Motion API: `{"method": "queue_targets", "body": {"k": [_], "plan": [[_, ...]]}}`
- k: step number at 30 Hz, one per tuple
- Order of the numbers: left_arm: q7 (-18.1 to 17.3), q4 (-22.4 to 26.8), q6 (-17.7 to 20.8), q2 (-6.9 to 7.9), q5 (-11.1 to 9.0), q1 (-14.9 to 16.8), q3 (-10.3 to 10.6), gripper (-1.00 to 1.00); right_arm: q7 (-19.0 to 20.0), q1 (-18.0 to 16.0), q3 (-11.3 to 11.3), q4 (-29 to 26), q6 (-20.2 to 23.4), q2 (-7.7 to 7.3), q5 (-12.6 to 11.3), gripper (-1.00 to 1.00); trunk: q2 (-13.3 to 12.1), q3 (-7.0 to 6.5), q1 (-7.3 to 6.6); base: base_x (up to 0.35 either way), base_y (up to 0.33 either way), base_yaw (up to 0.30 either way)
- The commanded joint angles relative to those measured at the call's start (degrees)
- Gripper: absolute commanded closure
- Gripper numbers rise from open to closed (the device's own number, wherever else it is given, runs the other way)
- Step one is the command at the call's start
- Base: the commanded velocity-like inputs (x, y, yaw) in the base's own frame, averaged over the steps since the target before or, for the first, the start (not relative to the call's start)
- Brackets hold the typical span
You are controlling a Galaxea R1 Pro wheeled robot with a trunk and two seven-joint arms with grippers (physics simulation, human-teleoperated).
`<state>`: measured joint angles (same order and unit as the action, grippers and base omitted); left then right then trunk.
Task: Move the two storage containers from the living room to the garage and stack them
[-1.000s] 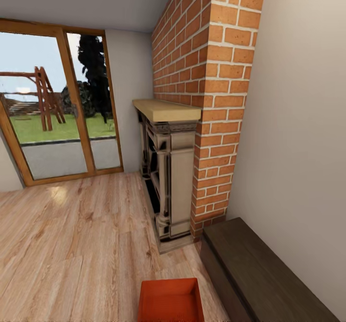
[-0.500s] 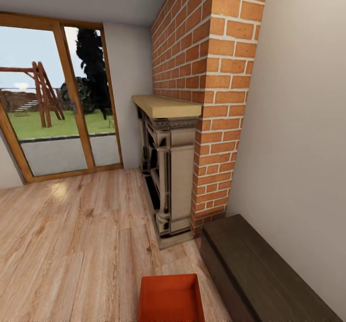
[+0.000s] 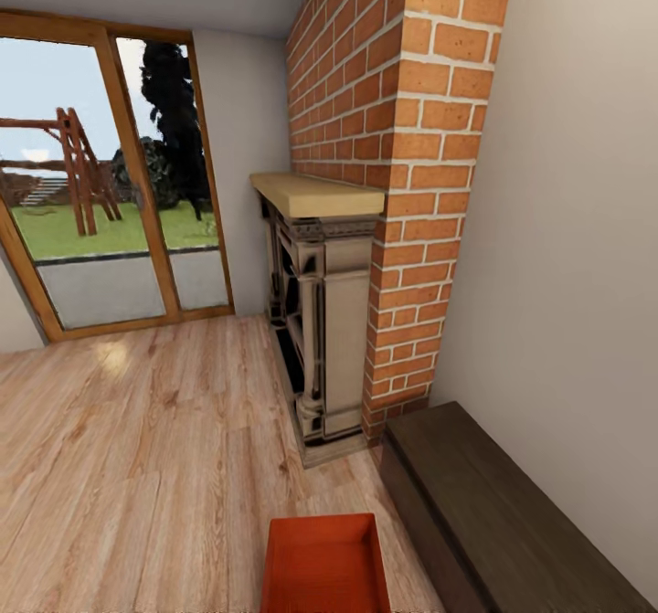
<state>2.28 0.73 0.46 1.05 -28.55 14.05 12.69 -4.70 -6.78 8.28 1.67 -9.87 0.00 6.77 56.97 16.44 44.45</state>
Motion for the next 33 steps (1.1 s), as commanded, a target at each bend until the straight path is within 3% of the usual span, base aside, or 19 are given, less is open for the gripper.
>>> {"method": "queue_targets", "body": {"k": [1, 33], "plan": [[0.2, 0.1, 0.0, 0.00, -0.5, 0.0, 0.5, -1.00, -0.4, -0.1, 0.2, 0.2, -0.2, 0.04, 0.7, -1.00, 0.0, 0.16, 0.00, 0.000, 0.000, 0.000], [0.2, 0.1, 0.0, 0.00, -0.5, 0.0, 0.5, -1.00, -0.3, -0.1, 0.4, 0.2, -0.2, 0.33, 0.9, -1.00, 0.0, 3.12, 0.00, 0.000, 0.000, 0.000]]}}
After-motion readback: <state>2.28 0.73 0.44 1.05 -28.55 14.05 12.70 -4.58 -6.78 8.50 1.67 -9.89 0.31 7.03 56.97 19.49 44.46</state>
